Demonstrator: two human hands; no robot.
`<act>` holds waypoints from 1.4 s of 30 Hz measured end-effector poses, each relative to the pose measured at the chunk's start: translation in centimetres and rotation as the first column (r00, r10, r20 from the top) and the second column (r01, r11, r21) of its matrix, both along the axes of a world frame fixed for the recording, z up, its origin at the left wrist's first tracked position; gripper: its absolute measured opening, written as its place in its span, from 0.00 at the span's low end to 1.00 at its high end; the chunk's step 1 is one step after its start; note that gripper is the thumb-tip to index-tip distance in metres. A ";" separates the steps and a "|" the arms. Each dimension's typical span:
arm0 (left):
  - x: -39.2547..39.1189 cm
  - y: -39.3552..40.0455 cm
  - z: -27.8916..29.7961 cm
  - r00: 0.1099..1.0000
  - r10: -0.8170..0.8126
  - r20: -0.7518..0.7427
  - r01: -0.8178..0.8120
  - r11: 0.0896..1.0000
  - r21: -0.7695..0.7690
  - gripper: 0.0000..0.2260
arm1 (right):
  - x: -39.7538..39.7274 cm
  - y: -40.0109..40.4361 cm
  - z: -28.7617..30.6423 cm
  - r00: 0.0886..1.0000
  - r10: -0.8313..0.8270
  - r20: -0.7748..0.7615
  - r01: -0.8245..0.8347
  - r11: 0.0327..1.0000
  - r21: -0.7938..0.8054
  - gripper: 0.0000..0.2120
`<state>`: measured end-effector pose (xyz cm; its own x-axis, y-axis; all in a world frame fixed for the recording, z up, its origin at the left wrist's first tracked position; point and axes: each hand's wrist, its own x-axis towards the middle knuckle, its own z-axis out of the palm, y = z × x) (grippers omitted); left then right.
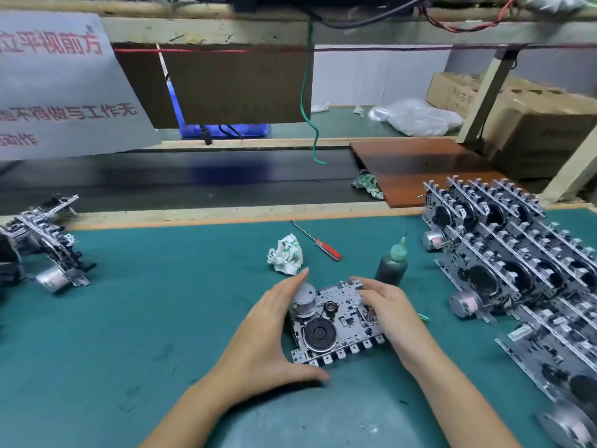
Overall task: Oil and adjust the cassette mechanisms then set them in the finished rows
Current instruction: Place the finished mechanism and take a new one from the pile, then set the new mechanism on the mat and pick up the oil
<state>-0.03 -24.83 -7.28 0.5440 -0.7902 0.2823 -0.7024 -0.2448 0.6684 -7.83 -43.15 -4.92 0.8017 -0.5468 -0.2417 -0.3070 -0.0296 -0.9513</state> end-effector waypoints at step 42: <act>2.7 1.5 -0.6 0.971 -0.070 -0.230 0.073 0.997 0.005 0.56 | 0.6 -0.2 1.6 0.722 0.384 -0.575 -0.633 0.034 -0.773 0.53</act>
